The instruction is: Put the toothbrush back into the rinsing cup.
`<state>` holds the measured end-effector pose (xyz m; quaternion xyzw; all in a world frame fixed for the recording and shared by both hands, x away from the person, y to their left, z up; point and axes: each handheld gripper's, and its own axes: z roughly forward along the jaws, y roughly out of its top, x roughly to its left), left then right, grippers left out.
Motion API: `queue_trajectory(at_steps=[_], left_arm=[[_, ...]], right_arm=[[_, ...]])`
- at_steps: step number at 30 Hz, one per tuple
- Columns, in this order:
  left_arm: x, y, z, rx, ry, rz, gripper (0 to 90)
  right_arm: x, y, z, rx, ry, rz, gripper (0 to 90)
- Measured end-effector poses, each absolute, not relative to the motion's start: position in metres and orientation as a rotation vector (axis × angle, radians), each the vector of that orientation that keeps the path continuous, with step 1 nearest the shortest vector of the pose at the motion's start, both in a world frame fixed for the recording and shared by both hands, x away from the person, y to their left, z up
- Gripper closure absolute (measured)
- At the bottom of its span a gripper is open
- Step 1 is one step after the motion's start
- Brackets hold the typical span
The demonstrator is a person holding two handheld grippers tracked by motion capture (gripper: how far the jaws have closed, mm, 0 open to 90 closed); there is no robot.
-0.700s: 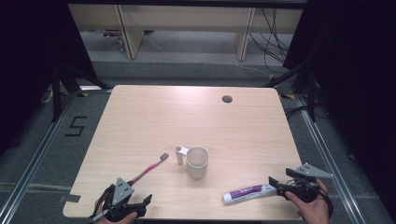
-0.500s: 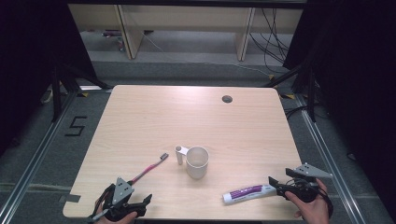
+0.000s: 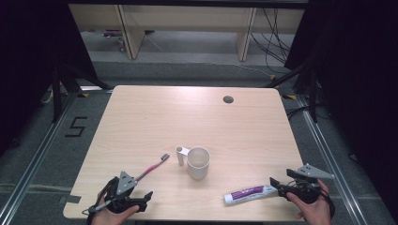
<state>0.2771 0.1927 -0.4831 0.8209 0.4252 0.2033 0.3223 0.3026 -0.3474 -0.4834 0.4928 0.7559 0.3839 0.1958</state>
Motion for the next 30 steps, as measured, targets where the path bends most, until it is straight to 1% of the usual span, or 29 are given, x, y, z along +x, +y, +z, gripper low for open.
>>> queue_trajectory(at_steps=[3,4,8,10,12,13,14,15,17,18,22,23,24,25,30], left_arm=[[0.283,0.194,-0.481,2.157,1.112,0.534,23.6],[0.290,0.195,-0.479,2.179,1.111,0.519,25.0],[0.302,0.194,-0.477,2.225,1.111,0.483,30.8],[0.308,0.195,-0.474,2.266,1.094,0.485,35.4],[0.314,0.195,-0.472,2.274,1.095,0.485,41.5],[0.314,0.195,-0.472,2.274,1.095,0.485,43.1],[0.321,0.196,-0.469,2.336,1.080,0.474,44.4],[0.324,0.196,-0.469,2.355,1.078,0.462,47.1],[0.328,0.196,-0.469,2.374,1.075,0.460,48.4],[0.335,0.195,-0.469,2.406,1.066,0.439,52.9],[0.345,0.193,-0.469,2.440,1.061,0.398,58.2],[0.350,0.192,-0.469,2.449,1.065,0.384,58.2],[0.352,0.192,-0.468,2.467,1.055,0.374,62.0],[0.357,0.190,-0.468,2.499,1.051,0.361,63.5],[0.368,0.183,-0.471,2.569,1.037,0.312,67.6]], right_arm=[[0.302,-0.347,-0.484,1.372,2.110,1.091,21.3],[0.300,-0.344,-0.484,1.425,2.117,1.108,21.3],[0.300,-0.345,-0.484,1.399,2.112,1.107,21.3],[0.301,-0.345,-0.484,1.369,2.130,1.097,21.3],[0.301,-0.345,-0.484,1.361,2.140,1.088,21.3],[0.302,-0.345,-0.484,1.352,2.143,1.092,21.3],[0.302,-0.345,-0.484,1.349,2.147,1.094,21.3],[0.301,-0.345,-0.484,1.344,2.149,1.093,21.3],[0.301,-0.345,-0.484,1.343,2.147,1.100,21.3],[0.301,-0.345,-0.484,1.344,2.149,1.092,21.3],[0.301,-0.345,-0.484,1.340,2.151,1.097,21.4],[0.300,-0.343,-0.484,1.384,2.151,1.104,21.4],[0.302,-0.345,-0.484,1.338,2.158,1.095,21.5],[0.302,-0.345,-0.485,1.337,2.160,1.097,21.5],[0.302,-0.344,-0.486,1.347,2.163,1.102,21.5]])
